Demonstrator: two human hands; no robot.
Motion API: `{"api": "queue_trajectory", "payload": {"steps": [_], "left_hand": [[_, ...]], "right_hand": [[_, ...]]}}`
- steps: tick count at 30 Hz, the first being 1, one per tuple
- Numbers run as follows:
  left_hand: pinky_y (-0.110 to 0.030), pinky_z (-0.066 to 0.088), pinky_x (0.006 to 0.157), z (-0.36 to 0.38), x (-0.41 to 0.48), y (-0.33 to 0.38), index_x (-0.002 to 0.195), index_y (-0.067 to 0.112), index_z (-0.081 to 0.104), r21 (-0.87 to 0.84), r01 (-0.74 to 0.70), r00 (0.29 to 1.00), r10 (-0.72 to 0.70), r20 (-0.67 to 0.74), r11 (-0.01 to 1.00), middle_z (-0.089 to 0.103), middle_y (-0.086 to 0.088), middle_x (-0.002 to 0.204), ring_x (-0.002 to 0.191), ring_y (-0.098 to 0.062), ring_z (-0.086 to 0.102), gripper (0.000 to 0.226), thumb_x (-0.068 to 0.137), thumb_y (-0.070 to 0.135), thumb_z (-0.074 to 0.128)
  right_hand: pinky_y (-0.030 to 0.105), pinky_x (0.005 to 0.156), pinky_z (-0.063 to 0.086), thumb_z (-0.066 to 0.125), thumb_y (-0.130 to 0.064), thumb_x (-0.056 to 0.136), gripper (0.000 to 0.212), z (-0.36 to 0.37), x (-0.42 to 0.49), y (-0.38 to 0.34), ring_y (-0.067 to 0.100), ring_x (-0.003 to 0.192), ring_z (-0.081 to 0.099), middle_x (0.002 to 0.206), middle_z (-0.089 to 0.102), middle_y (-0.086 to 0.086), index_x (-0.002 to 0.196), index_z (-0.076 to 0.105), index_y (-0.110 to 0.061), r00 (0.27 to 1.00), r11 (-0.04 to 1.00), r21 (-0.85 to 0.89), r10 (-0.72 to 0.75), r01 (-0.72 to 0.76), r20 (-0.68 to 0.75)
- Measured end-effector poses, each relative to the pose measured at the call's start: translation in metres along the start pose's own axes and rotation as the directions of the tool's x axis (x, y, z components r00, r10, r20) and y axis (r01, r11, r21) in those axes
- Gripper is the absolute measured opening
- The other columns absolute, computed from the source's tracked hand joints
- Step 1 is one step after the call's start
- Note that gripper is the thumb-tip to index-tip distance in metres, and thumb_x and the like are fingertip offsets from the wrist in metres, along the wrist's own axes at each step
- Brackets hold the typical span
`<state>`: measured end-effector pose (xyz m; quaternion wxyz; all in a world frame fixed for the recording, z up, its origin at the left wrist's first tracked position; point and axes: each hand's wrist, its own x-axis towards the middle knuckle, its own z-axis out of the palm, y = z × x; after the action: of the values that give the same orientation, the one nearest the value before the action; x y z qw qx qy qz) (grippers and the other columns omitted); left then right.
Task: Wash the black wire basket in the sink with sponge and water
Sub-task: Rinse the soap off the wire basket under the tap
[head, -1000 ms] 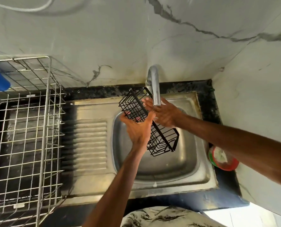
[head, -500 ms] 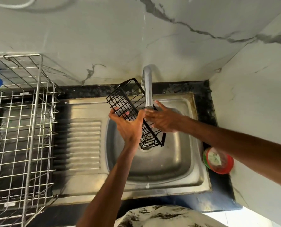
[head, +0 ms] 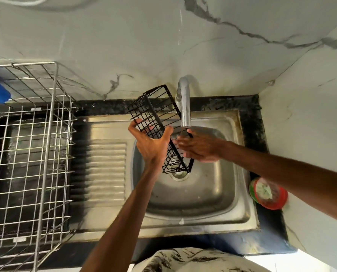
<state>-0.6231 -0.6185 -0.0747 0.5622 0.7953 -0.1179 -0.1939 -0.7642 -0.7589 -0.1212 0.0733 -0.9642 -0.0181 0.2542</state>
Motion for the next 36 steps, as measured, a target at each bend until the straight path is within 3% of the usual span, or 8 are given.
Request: {"api": "queue_trajectory", "payload": {"steps": [10,19,23,27,29,32,34,36], "left_hand": [[-0.036,0.061,0.076,-0.002,0.003,0.0,0.133,0.024,0.032,0.021,-0.114,0.993,0.113,0.021,0.993,0.062,-0.007,0.108,0.092,-0.019,0.067,0.086,0.066,0.044,0.084],[-0.021,0.054,0.075,-0.008,0.002,-0.008,0.135,0.013,0.035,-0.04,-0.158,0.987,0.156,-0.04,0.987,0.056,0.002,0.109,0.093,-0.005,0.06,0.085,0.068,0.033,0.083],[-0.023,0.057,0.078,-0.01,0.005,-0.004,0.137,0.006,0.033,-0.049,-0.233,0.972,0.231,-0.05,0.971,0.049,0.004,0.117,0.099,-0.004,0.057,0.09,0.068,0.034,0.084],[-0.018,0.055,0.076,-0.008,0.009,-0.001,0.136,0.003,0.032,-0.103,-0.22,0.975,0.214,-0.065,0.97,0.053,0.005,0.113,0.096,0.004,0.058,0.086,0.07,0.018,0.086],[-0.018,0.054,0.08,-0.005,0.007,-0.003,0.136,-0.001,0.031,-0.125,-0.216,0.974,0.206,-0.091,0.968,0.05,0.012,0.114,0.099,0.007,0.057,0.086,0.071,0.002,0.088],[-0.022,0.054,0.081,-0.004,0.006,-0.004,0.137,0.0,0.029,-0.143,-0.2,0.978,0.189,-0.084,0.969,0.053,0.002,0.116,0.1,0.002,0.06,0.084,0.075,-0.005,0.085],[-0.033,0.057,0.085,-0.005,0.002,-0.004,0.139,0.003,0.029,-0.17,-0.174,0.984,0.168,-0.052,0.97,0.056,-0.01,0.119,0.105,-0.01,0.062,0.084,0.076,0.007,0.084],[-0.051,0.052,0.102,-0.006,-0.005,-0.007,0.144,0.009,0.027,-0.183,-0.149,0.988,0.151,0.0,0.972,0.052,-0.016,0.131,0.119,-0.027,0.059,0.09,0.076,0.024,0.083]], "right_hand": [[0.038,0.124,-0.009,0.0,-0.059,0.103,0.067,-0.028,0.011,-0.001,0.017,0.149,-0.02,0.158,-0.02,0.0,0.157,-0.007,-0.02,0.998,0.999,-0.032,0.031,-0.033,-0.055],[0.04,0.127,0.014,0.007,-0.064,0.1,0.074,-0.015,0.003,-0.008,0.018,0.149,0.029,0.159,0.037,0.0,0.152,0.038,-0.021,0.993,0.936,0.333,0.114,-0.112,0.011],[0.044,0.123,-0.008,0.015,-0.051,0.106,0.062,-0.003,0.005,-0.014,0.012,0.154,-0.003,0.166,0.003,-0.004,0.16,0.015,-0.022,0.986,0.909,0.394,0.163,-0.134,-0.041],[0.046,0.124,0.023,0.047,-0.036,0.106,0.041,0.005,0.0,-0.023,0.01,0.149,0.027,0.155,0.045,0.004,0.14,0.057,-0.016,0.909,0.655,0.748,0.369,-0.105,-0.195],[0.044,0.113,0.042,0.06,-0.028,0.101,0.028,0.015,-0.002,-0.03,0.011,0.134,0.051,0.137,0.063,0.003,0.124,0.069,-0.016,0.74,0.525,0.849,0.594,-0.059,-0.316],[0.04,0.1,0.053,0.07,-0.041,0.093,0.043,0.019,0.003,-0.042,0.014,0.118,0.062,0.129,0.065,0.0,0.128,0.062,-0.019,0.506,0.063,0.998,0.861,-0.011,-0.049],[0.045,0.095,0.054,0.063,-0.049,0.094,0.047,0.014,0.011,-0.047,0.024,0.114,0.064,0.13,0.064,0.006,0.13,0.057,-0.02,0.636,-0.435,0.899,0.709,0.052,0.306],[0.041,0.084,0.055,0.063,-0.033,0.097,0.029,0.007,0.017,-0.055,0.027,0.098,0.068,0.111,0.071,0.008,0.119,0.06,-0.013,0.762,-0.607,0.789,0.555,0.097,0.333]]}}
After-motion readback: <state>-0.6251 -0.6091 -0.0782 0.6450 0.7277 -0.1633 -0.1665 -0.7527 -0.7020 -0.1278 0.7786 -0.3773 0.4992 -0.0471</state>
